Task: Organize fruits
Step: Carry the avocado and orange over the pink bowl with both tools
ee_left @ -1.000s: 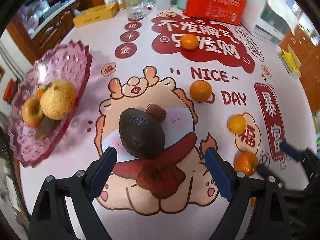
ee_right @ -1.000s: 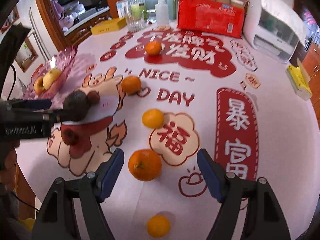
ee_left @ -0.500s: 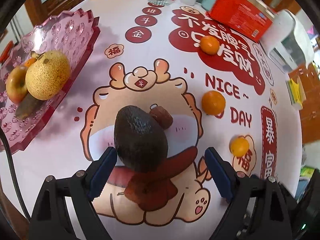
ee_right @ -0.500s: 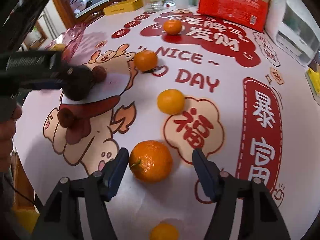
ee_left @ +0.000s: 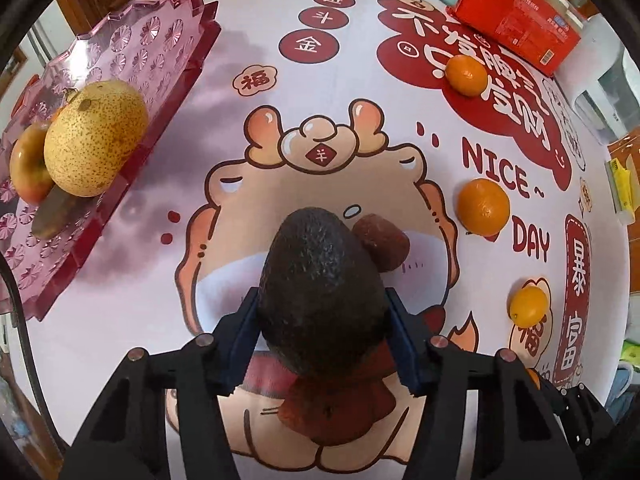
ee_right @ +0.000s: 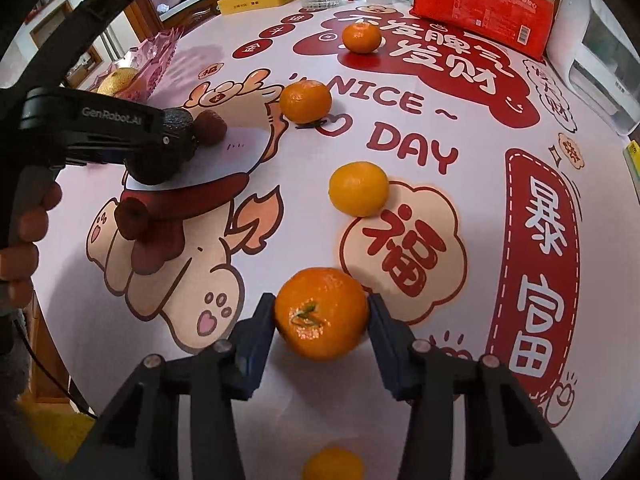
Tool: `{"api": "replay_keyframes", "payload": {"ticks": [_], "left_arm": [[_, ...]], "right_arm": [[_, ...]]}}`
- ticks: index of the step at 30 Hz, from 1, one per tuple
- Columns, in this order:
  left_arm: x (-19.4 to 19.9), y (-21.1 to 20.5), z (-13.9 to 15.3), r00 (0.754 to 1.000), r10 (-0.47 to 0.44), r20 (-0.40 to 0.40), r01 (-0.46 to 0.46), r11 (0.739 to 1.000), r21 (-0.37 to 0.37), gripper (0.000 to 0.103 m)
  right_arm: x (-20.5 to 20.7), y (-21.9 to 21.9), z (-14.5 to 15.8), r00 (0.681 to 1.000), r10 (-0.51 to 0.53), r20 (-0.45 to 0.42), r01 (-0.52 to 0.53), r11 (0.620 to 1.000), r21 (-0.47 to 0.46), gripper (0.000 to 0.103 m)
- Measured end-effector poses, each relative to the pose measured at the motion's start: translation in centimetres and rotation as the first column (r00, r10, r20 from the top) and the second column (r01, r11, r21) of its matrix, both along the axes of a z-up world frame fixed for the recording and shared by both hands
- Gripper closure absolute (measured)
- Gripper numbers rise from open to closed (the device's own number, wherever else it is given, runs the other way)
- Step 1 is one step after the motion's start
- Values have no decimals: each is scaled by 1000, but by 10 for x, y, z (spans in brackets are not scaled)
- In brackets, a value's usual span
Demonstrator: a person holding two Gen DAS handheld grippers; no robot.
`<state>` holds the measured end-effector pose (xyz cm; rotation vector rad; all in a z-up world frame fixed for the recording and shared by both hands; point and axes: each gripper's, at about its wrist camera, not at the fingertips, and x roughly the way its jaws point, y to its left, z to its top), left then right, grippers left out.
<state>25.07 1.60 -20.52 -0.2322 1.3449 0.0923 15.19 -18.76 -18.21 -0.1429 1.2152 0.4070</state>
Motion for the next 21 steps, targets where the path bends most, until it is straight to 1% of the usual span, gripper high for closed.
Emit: {"api": "replay_keyframes", "payload": {"ticks": [3, 7, 9, 15, 21], "left_arm": [[2, -6, 0, 999, -32, 23, 31, 999, 39, 46], [1, -10, 1, 996, -75, 44, 72, 995, 66, 47], [-1, -11, 2, 995, -90, 44, 87, 994, 71, 47], [-17, -11, 9, 991, -134, 31, 132, 990, 54, 47], [-39, -9, 30, 982, -182, 57, 179, 982, 61, 47]], "right_arm": [[-1, 0, 0, 1000, 0, 0, 0, 1000, 0, 57], [-1, -1, 1, 1000, -11, -3, 11, 1000, 4, 58], [-2, -1, 1, 1000, -16, -2, 16, 1000, 1, 59], [-3, 1, 12, 999, -32, 20, 31, 999, 13, 59], [-4, 11, 23, 999, -39, 37, 38, 999, 23, 59]]}}
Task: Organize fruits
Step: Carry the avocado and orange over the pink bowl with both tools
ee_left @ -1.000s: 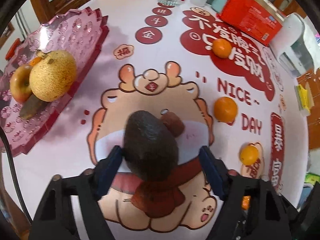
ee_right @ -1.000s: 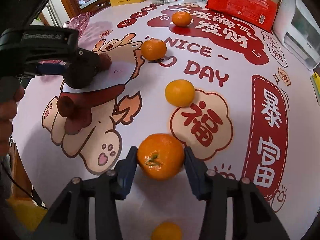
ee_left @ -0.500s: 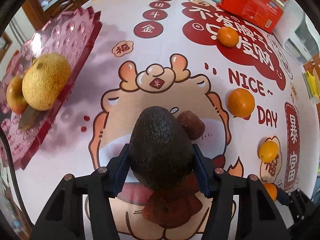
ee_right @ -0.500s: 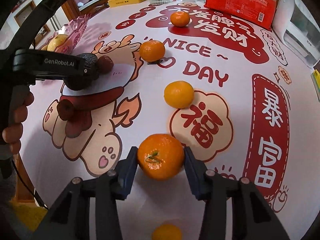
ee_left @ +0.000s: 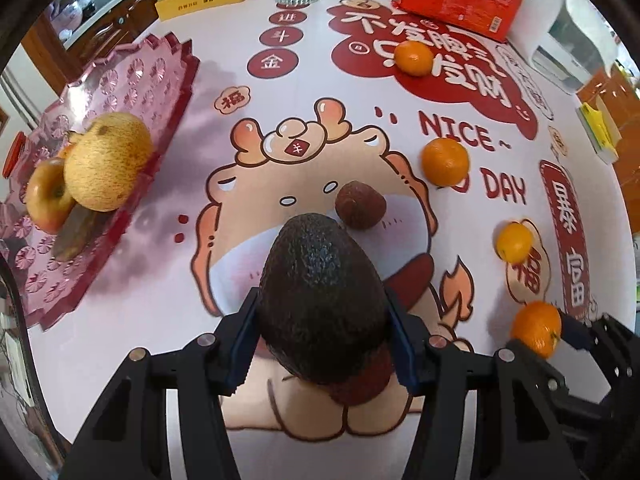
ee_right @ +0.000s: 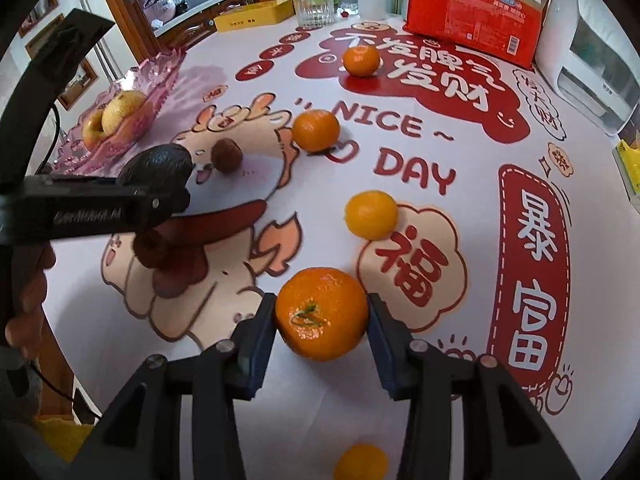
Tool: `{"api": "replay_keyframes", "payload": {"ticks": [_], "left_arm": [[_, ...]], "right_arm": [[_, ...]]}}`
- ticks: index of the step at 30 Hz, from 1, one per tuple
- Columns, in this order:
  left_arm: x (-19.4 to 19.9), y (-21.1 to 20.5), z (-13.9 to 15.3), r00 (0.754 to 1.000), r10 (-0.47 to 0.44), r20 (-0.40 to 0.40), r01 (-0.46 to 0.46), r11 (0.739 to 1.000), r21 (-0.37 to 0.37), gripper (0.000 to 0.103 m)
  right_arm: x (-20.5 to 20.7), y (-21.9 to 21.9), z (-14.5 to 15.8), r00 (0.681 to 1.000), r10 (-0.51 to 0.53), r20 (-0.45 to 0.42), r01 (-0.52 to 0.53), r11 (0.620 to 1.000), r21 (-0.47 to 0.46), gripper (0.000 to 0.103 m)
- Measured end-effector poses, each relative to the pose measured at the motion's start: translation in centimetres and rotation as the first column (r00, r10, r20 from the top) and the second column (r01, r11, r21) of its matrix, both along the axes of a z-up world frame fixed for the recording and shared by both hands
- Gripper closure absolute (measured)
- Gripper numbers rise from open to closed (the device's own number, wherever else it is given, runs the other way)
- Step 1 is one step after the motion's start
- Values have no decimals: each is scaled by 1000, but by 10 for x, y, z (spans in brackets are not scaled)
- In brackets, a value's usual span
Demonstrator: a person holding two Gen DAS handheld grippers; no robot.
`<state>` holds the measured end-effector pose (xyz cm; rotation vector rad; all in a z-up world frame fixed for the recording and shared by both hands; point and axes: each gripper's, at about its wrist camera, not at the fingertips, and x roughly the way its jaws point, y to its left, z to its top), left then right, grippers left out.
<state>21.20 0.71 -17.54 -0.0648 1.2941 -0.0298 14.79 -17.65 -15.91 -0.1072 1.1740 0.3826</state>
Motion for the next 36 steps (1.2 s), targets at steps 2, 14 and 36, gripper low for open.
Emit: {"api": "replay_keyframes", "payload": {"ticks": [2, 14, 36], "left_arm": [[-6, 4, 9, 1000, -12, 15, 12, 1000, 2, 47], [-40, 46, 74, 990, -65, 126, 65, 998, 8, 47], [-33, 188, 149, 952, -100, 290, 62, 989, 136, 47]], "right_arm": [[-1, 6, 6, 1000, 3, 12, -3, 1000, 3, 59], [-8, 57, 52, 995, 25, 101, -28, 999, 28, 59], [23, 198, 137, 961, 4, 277, -31, 995, 95, 59]]}}
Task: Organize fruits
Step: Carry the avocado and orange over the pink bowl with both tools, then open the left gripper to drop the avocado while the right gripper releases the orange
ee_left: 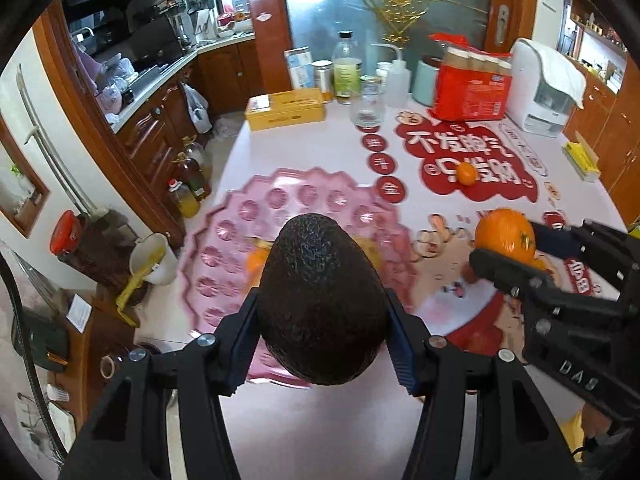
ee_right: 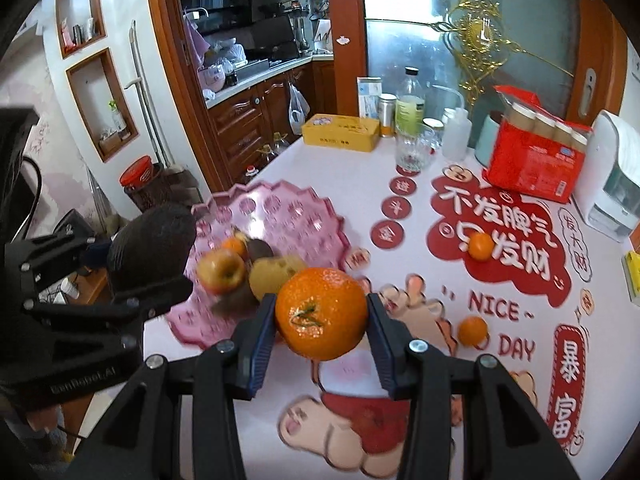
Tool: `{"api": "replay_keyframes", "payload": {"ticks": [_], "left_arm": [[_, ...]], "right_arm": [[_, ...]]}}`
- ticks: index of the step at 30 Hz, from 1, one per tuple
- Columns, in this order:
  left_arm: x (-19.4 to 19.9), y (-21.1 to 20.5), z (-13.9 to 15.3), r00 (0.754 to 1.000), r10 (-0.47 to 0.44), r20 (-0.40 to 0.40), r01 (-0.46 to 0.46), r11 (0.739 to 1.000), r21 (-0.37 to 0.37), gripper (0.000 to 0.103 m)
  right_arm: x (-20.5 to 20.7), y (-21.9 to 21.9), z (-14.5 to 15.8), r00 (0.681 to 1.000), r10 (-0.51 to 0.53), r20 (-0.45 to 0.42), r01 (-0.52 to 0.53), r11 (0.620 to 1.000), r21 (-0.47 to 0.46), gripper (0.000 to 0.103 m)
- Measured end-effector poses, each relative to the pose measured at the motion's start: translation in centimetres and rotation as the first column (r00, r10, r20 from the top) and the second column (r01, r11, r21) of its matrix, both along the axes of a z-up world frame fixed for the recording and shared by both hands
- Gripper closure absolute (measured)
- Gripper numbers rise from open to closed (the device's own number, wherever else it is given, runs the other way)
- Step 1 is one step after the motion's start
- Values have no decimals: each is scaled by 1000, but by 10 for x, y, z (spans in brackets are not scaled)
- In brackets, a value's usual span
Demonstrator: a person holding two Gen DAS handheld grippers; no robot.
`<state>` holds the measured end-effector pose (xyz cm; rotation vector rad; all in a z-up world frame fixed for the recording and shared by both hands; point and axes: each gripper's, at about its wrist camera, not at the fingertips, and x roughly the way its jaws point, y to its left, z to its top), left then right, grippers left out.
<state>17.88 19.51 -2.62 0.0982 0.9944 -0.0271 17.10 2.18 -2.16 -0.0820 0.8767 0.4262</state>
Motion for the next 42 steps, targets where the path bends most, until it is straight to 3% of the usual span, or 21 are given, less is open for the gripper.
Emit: {"api": "replay_keyframes", "payload": {"ticks": [9, 18, 29, 34, 42], "left_arm": [[44, 54, -45, 997, 36, -65, -34, 999, 38, 47], [70, 76, -98, 989, 30, -146, -31, 999, -8, 47], [85, 72, -100, 993, 6, -114, -8, 1000, -18, 45], [85, 76, -99, 994, 18, -110, -20, 1000, -17, 28], [80, 73, -87, 997, 10, -72, -10, 1000, -3, 18]], "right_arm": [[41, 57, -36, 999, 8, -54, -11, 998, -59, 59], [60, 83, -77, 991, 22, -133, -37, 993, -113, 58], [56, 95, -78, 997, 51, -60, -60, 985, -164, 53], [48, 100, -69, 996, 86, -6, -86, 982, -171, 49], [34, 106, -63, 989, 148, 25, -142, 974, -179, 47]]}}
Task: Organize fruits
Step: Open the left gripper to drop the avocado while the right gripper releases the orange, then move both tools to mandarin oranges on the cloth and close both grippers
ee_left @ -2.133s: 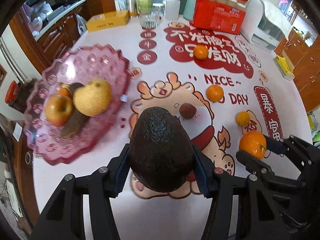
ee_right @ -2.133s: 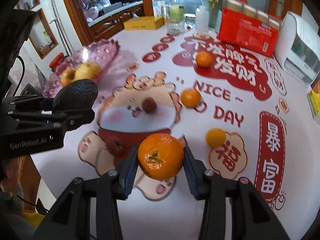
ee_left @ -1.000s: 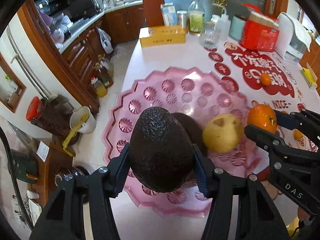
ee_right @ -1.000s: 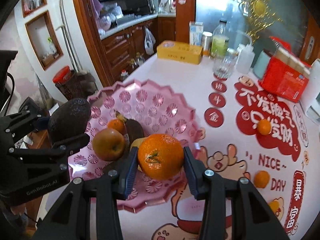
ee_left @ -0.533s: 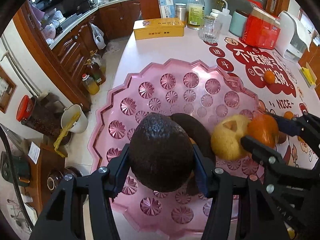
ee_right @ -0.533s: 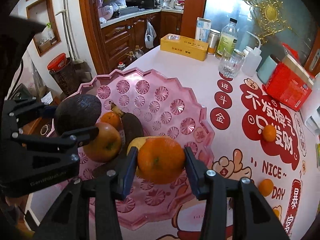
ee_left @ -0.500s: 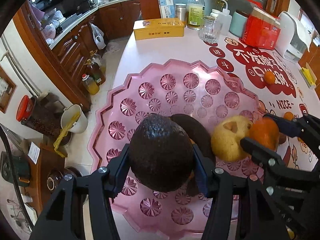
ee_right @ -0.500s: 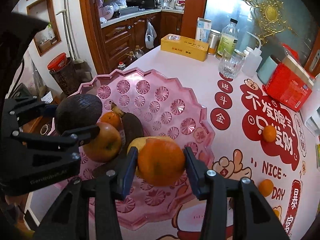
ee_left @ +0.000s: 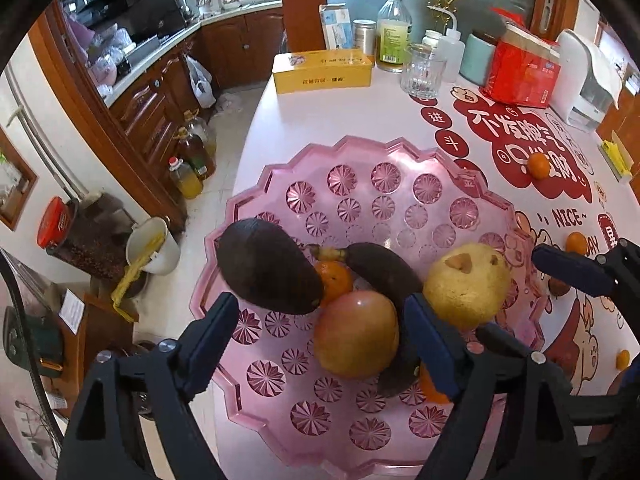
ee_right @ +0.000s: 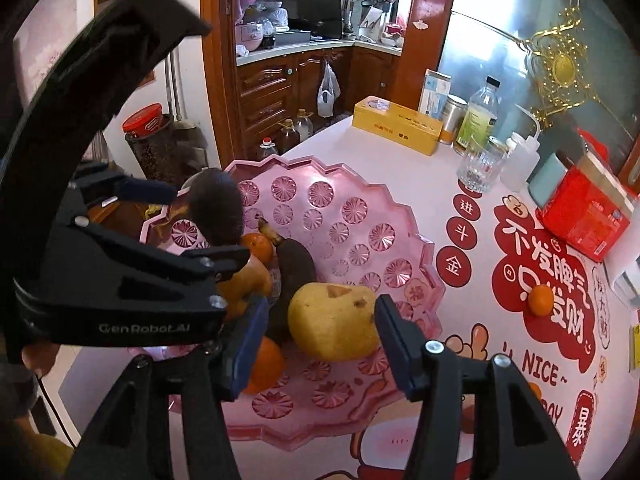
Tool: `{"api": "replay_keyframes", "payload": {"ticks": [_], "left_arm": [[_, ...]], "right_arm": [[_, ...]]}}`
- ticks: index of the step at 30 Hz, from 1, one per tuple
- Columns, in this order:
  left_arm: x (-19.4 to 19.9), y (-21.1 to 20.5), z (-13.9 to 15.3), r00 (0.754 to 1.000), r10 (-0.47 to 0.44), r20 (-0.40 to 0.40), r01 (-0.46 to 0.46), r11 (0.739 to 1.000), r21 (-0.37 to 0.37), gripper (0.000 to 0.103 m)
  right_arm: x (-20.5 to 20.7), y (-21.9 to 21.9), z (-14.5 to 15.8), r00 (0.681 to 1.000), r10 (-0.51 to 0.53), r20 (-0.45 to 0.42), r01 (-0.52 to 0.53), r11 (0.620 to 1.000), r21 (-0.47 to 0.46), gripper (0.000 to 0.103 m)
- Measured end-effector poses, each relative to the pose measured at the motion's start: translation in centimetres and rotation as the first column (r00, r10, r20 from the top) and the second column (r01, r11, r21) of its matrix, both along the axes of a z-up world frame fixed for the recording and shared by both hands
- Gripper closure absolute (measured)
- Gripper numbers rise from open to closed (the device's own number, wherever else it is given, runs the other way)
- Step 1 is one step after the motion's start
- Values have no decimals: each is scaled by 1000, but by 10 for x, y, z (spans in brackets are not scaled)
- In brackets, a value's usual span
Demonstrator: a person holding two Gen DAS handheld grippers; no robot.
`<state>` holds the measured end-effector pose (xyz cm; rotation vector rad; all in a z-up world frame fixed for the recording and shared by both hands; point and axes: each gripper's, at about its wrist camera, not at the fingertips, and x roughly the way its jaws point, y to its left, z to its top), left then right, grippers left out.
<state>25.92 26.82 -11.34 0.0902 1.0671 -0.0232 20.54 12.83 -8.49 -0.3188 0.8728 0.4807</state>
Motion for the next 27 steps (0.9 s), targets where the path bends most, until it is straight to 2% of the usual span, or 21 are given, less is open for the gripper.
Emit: {"api": "replay_keyframes", "payload": {"ticks": [14, 18, 27], "left_arm": [[-17, -11, 24, 1000, 4, 5, -4, 1000, -5, 10], [-23, -17, 32, 1000, 2, 2, -2, 1000, -19, 10], [-40, -54, 62, 997, -57, 58, 58, 998, -25, 10]], "right_arm": [[-17, -21, 19, 1000, -28, 8, 27, 998, 48, 46], [-24, -36, 25, 998, -64, 10, 63, 996, 60, 46], [-45, -87, 40, 986, -167, 16, 165, 981, 97, 46]]}}
